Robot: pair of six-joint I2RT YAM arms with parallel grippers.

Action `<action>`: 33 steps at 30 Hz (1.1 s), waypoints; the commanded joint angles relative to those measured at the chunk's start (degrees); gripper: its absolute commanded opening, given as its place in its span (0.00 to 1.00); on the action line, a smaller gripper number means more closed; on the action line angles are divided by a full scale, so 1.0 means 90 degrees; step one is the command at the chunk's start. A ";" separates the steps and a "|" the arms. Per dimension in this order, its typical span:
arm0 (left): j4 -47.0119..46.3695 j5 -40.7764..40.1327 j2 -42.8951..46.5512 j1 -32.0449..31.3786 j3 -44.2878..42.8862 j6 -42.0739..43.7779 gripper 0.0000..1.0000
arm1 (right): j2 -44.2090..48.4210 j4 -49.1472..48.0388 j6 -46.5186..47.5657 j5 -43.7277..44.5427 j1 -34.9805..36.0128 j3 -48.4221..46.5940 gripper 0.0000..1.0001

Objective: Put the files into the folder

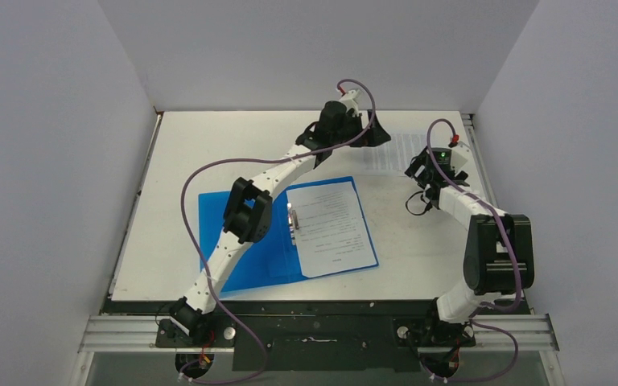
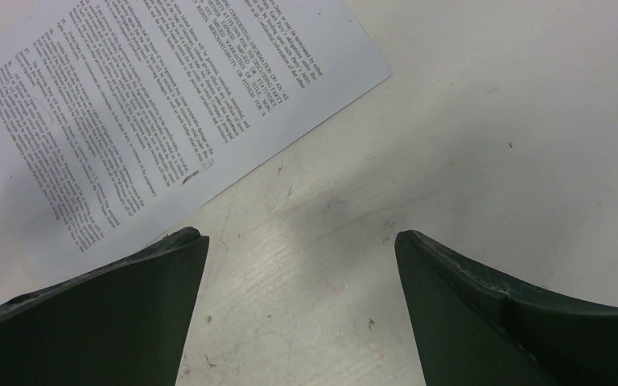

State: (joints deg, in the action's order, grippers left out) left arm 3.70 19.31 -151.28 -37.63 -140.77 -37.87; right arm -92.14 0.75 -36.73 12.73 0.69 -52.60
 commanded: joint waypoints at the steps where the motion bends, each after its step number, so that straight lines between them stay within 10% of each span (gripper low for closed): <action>1: -0.0691 -0.0007 -0.0346 0.0086 -0.0389 -0.0367 0.91 | -0.0261 -0.0599 -0.0349 -0.0288 -0.0065 -0.0051 0.90; 33: 0.0527 0.1415 -0.1364 -0.0033 -0.0493 -0.0255 0.91 | -0.1636 -0.2248 -0.1397 -0.1822 -0.0272 0.0494 0.90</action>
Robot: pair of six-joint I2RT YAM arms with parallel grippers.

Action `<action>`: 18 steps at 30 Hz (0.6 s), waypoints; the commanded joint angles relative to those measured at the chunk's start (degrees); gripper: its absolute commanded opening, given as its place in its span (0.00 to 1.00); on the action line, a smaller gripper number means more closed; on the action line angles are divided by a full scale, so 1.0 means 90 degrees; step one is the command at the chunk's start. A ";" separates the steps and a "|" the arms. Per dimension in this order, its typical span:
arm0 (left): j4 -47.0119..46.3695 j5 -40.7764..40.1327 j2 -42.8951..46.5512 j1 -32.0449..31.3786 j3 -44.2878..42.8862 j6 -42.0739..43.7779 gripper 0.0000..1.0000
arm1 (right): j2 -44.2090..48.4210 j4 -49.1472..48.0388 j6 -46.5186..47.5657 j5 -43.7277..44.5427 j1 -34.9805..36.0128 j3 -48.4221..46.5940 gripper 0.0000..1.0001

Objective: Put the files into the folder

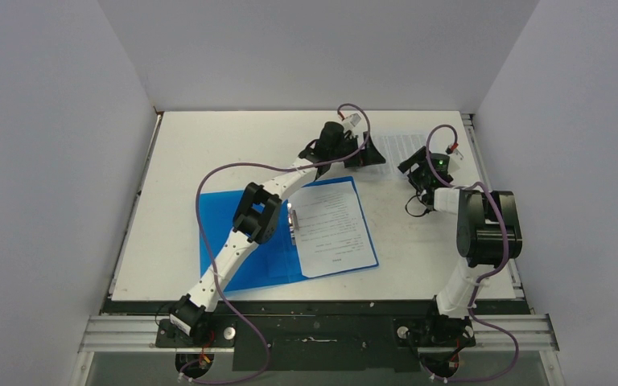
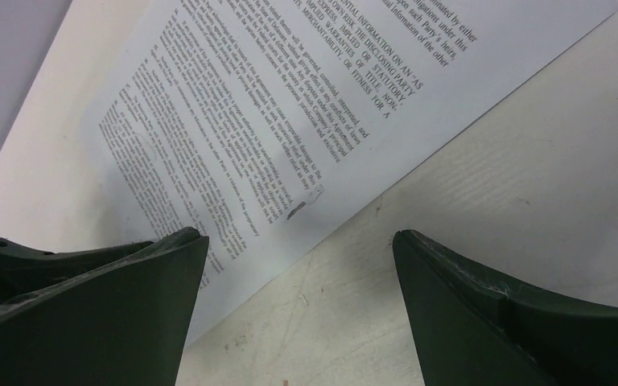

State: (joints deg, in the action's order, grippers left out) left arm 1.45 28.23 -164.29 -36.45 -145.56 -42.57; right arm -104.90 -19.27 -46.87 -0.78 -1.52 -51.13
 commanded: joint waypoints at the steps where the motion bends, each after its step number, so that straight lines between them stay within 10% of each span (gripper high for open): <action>1: 0.0790 0.0478 0.0102 -0.0189 0.0058 0.0285 0.91 | -0.0227 -0.0059 -0.0299 -0.0341 -0.0027 0.0373 0.90; 18: 0.1429 0.0940 0.0591 -0.0741 0.0310 0.0852 0.89 | -0.0253 -0.0308 -0.0669 -0.0474 -0.0079 0.0834 0.90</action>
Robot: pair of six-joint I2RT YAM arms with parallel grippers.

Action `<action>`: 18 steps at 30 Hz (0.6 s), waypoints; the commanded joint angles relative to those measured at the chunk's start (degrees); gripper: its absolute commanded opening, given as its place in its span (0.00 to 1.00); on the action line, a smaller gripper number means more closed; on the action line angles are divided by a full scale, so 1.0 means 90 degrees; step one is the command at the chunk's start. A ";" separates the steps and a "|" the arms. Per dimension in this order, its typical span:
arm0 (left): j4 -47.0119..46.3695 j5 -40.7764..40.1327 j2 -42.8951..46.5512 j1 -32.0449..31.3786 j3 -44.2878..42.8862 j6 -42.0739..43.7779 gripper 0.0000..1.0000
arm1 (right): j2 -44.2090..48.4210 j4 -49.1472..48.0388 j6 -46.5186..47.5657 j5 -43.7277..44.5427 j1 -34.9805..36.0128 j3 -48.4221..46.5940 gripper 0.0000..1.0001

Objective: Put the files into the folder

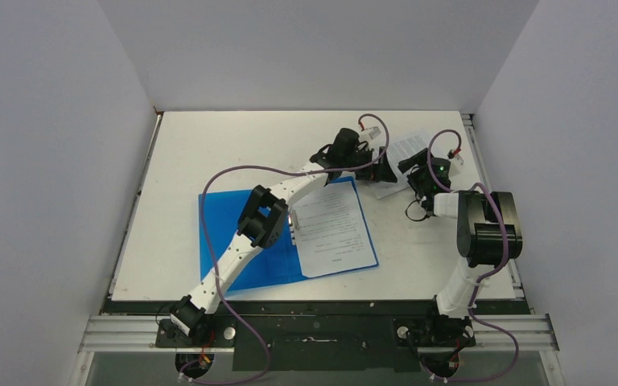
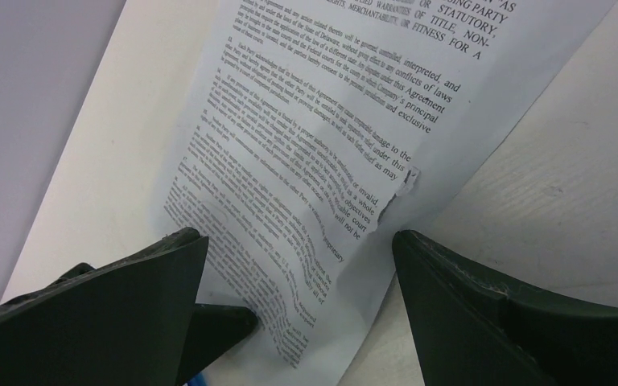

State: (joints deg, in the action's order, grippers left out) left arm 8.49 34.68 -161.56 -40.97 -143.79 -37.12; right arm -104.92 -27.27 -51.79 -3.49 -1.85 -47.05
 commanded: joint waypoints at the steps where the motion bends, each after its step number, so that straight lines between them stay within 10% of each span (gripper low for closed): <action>1: 0.0666 0.0246 0.0302 -0.0287 0.0137 0.0263 0.89 | -0.0203 0.0578 -0.0118 -0.0178 -0.0055 0.0449 0.91; 14: -0.0134 0.0684 0.1180 -0.0953 0.1632 0.0150 0.85 | 0.1087 0.0881 0.0153 -0.0170 -0.0164 0.1520 1.00; 18: -0.0811 0.0872 0.1487 -0.1054 0.2471 -0.0201 0.84 | 0.1432 0.0961 0.0285 -0.0229 -0.0219 0.1827 0.89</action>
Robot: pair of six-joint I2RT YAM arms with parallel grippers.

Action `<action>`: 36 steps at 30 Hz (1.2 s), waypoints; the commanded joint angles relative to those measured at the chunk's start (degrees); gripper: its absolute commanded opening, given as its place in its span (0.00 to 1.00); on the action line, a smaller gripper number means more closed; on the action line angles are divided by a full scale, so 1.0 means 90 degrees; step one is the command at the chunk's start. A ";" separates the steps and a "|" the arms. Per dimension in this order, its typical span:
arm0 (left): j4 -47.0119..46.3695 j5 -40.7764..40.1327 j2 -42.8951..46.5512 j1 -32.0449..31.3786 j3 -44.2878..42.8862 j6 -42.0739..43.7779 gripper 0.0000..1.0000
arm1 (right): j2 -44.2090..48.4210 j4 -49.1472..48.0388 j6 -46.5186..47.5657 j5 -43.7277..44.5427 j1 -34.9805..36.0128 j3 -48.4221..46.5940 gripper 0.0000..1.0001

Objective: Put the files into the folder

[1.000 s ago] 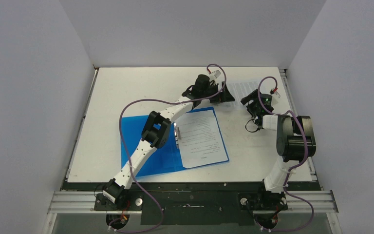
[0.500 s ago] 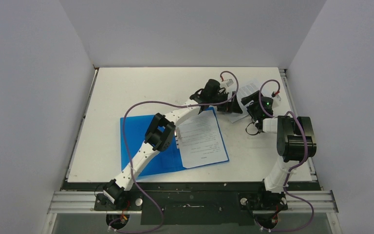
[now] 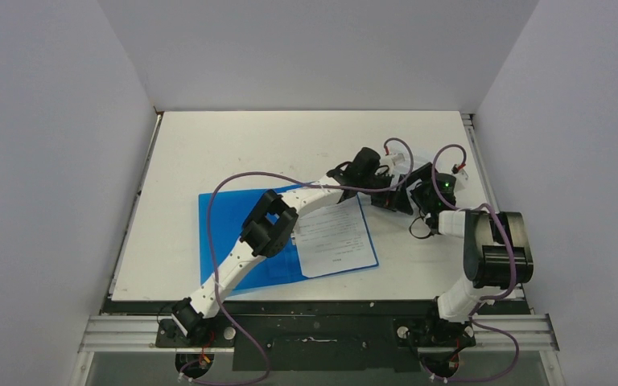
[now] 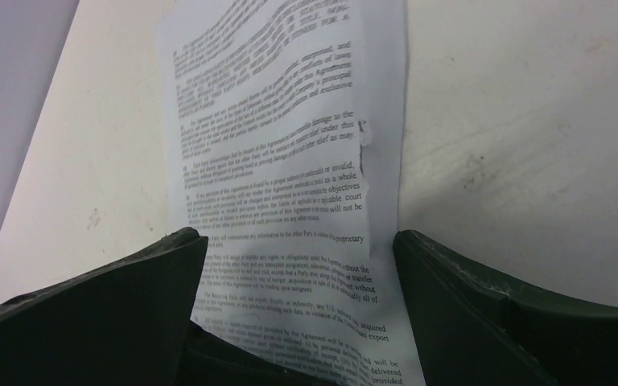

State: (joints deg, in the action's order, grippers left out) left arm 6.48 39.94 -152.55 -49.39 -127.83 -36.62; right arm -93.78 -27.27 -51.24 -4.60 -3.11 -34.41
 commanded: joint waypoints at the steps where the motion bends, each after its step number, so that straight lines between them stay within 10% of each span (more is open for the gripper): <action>1: -0.0935 0.0328 0.0575 -0.0140 0.0948 -0.0352 0.84 | 0.0268 0.0989 0.0254 -0.0113 -0.0091 0.0486 0.86; 9: -0.2073 0.0516 0.1073 -0.0200 0.2078 -0.0785 0.83 | 0.0800 0.1055 0.0425 -0.0328 -0.0108 0.0848 0.50; 27: -0.2612 0.0642 0.1433 -0.0284 0.2542 -0.1097 0.82 | 0.1767 0.1687 0.0839 -0.0327 -0.0112 0.1069 0.07; 36: -0.2567 0.0684 0.1844 -0.0219 0.2379 -0.1093 0.83 | 0.2984 0.2685 0.1269 0.0205 -0.0114 0.0738 0.05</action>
State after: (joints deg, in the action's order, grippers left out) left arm -13.54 45.06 -142.52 -51.68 -104.81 -46.44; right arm -73.41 -7.38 -42.96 -6.68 -3.84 -24.86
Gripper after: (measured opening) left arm 0.826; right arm 0.060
